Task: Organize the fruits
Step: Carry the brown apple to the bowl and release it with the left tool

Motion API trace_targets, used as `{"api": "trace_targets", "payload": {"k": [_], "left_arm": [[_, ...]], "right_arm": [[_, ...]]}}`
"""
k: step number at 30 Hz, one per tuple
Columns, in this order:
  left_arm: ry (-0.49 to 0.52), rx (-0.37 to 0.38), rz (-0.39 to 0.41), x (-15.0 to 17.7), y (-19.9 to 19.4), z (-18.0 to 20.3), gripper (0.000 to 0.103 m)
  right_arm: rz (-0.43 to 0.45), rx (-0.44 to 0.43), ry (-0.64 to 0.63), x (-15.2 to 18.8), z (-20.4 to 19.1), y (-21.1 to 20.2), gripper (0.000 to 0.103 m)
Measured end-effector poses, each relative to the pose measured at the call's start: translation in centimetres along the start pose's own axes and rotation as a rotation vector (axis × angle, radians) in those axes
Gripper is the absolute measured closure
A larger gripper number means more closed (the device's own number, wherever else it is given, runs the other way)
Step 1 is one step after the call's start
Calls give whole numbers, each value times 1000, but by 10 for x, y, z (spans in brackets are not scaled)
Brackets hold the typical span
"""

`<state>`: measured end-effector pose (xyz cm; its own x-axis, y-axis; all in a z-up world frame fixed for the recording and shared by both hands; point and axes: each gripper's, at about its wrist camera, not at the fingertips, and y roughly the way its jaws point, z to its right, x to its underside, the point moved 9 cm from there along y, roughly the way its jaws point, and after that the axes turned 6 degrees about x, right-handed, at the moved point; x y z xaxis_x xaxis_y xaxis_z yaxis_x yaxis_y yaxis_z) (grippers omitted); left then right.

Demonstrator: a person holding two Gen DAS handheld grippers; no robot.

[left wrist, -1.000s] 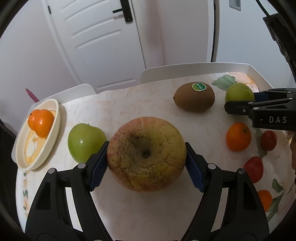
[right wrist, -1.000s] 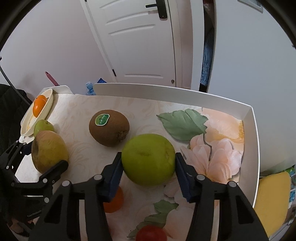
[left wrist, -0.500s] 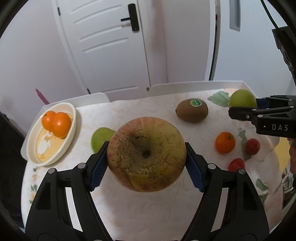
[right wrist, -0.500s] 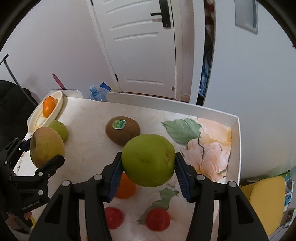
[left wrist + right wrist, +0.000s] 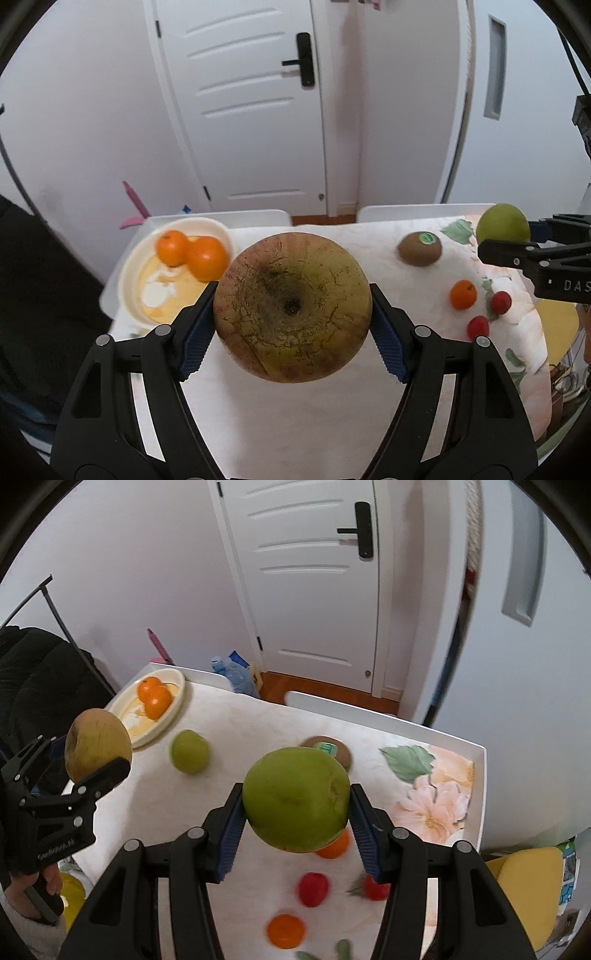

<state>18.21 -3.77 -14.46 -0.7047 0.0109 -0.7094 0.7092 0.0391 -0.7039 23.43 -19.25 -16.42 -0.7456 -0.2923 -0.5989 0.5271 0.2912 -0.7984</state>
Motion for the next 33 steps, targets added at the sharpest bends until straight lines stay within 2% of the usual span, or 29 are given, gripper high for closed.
{"api": "trace_targets", "payload": {"k": [10,16,26,33], "left_arm": [[-24,-7,11,-6,-19,-83,22],[-13,-3,3,-10,-15,-131,22],[8,35,-35,-3,26,-205,22],[17,72,-69,6,70,-236,22]], "right_arm": [[-3,-42,5,-21,-79,-4,53],[-6,-42,5,-36,-128,6,53],[-31,-34,34,-54,-193,46,53],[-59,-22,55,-57,-224,84,53]]}}
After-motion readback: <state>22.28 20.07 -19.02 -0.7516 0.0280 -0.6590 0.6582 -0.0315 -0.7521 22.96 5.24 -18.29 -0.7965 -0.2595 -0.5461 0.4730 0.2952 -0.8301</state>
